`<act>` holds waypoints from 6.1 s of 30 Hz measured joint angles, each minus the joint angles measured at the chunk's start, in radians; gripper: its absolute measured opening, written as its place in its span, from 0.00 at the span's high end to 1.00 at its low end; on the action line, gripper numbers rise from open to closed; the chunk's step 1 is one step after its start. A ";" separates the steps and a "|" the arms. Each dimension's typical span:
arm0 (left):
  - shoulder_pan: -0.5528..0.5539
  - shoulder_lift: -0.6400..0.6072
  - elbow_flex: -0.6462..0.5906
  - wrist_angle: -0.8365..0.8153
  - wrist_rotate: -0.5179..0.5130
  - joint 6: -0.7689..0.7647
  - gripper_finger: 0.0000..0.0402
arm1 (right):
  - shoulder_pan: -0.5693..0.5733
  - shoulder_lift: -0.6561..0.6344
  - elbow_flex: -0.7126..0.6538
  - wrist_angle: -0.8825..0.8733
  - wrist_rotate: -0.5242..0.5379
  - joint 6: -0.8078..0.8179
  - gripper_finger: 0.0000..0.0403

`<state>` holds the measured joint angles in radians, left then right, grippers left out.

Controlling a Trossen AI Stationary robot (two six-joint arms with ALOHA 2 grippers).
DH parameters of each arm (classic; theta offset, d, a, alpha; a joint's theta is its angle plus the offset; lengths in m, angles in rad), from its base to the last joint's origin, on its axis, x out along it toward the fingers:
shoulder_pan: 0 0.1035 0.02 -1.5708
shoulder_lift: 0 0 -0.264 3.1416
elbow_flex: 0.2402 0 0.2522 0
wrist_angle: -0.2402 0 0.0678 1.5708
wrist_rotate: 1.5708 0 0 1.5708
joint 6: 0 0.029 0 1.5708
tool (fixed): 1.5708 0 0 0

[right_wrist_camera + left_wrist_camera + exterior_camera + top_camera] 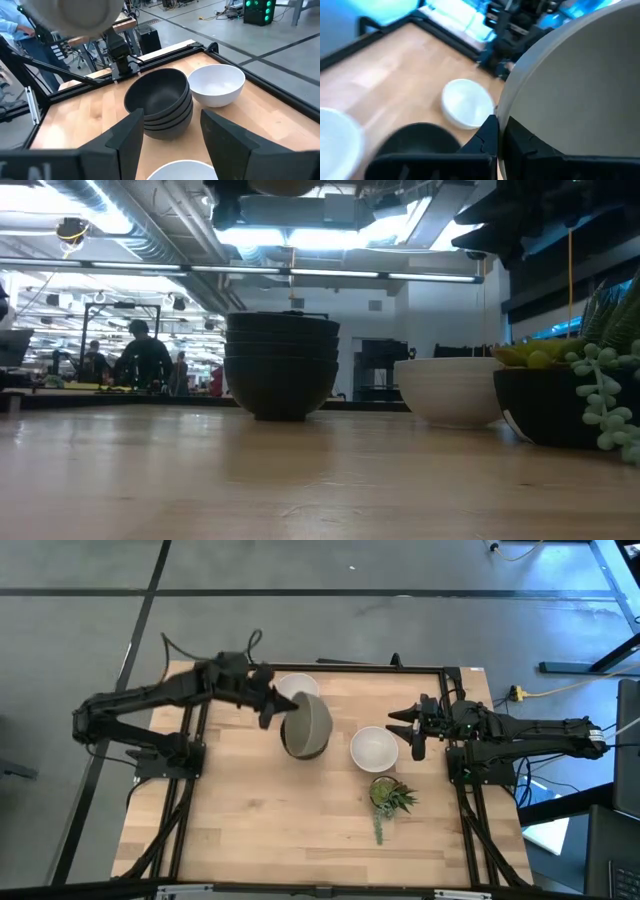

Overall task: Nest bowls inside each other
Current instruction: Stack the gray bowl on top of the black bowl, then stack the right white bowl on top of the gray bowl

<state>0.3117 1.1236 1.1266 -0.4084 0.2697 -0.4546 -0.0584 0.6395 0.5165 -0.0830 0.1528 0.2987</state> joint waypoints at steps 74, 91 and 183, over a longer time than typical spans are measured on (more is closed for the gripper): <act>0.033 0.631 0.442 -0.774 -0.248 0.255 0.87 | 0.000 0.000 0.000 -0.003 0.002 -0.046 0.51; 0.018 0.609 0.442 -0.745 -0.197 0.319 0.53 | 0.000 0.000 0.000 -0.005 0.001 -0.069 0.51; -0.131 -0.464 -0.513 0.233 -0.313 0.440 0.53 | -0.049 0.621 0.356 -0.828 -0.016 0.509 0.51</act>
<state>0.1806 0.6598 0.6140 -0.1753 -0.0429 -0.0147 -0.1074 1.2610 0.8726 -0.9105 0.1371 0.8082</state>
